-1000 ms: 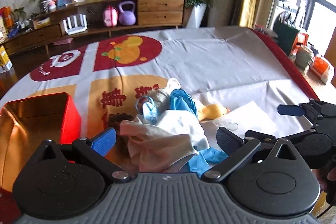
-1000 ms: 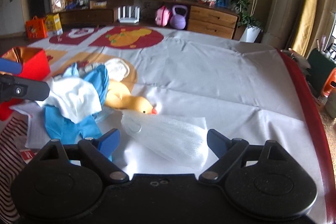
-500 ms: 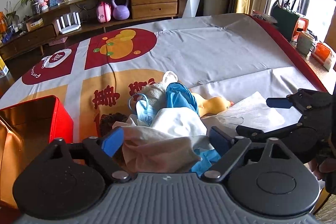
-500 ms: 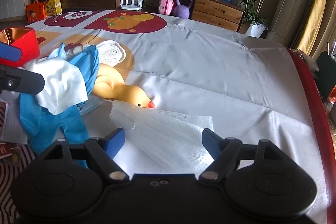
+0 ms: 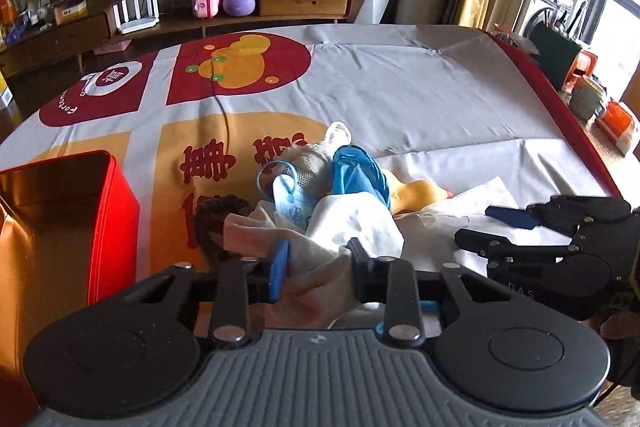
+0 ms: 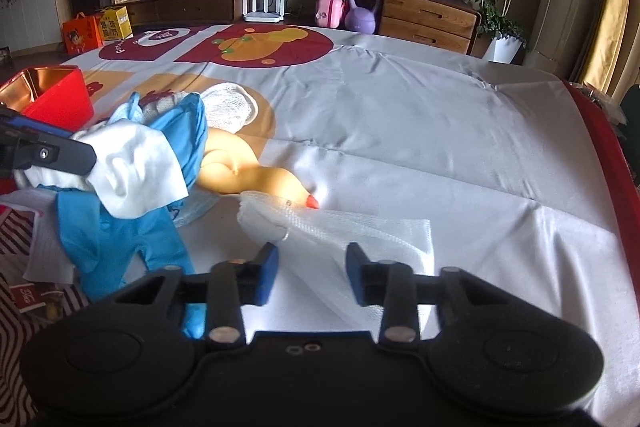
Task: Organize soft objects
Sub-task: 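Move the right tool down to the white plastic bag and close on it, then lift the white plastic bag with the right tool toward the tin box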
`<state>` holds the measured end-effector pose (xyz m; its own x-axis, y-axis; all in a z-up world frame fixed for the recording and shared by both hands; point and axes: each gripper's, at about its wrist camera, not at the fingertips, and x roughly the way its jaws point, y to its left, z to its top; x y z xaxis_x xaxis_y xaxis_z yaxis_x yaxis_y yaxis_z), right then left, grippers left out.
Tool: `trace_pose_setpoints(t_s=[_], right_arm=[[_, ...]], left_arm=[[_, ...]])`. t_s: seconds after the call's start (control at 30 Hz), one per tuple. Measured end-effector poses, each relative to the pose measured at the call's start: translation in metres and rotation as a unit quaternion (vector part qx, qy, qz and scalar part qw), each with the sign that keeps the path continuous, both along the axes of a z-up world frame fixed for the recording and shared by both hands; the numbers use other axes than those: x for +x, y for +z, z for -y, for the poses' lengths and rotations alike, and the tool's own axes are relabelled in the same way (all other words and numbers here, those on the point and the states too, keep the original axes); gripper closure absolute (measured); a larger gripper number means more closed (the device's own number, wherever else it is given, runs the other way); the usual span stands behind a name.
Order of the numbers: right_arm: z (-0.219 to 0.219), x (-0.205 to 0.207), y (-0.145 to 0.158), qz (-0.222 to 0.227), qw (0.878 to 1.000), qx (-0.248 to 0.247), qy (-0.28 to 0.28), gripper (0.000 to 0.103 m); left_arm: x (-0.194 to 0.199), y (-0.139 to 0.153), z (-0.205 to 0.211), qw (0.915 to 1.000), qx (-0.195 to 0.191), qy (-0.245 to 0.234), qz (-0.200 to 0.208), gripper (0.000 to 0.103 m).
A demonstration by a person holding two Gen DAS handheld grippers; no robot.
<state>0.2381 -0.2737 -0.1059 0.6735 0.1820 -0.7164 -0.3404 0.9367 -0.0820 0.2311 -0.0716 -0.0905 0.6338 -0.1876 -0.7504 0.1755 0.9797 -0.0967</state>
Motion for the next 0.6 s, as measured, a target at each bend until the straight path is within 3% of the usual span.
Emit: trace_pose_setpoints(t_s=[0.07,0.17,0.6], right_arm=[[0.001,-0.001,0.001,0.0,1.0,0.007,-0.002,0.087],[0.005,-0.004,0.007,0.001,1.0,0.024,-0.003,0.096],[0.012,-0.028,0.057,0.019,0.996,0.083,-0.002,0.102]], left_arm=[[0.0,0.0,-0.001,1.0,-0.001,0.0,-0.002,0.089],[-0.002,0.003,-0.006,0.9999,-0.015,0.002,0.007,0.096],[-0.012,0.036,-0.031,0.9987,-0.027,0.028,0.035,0.097]])
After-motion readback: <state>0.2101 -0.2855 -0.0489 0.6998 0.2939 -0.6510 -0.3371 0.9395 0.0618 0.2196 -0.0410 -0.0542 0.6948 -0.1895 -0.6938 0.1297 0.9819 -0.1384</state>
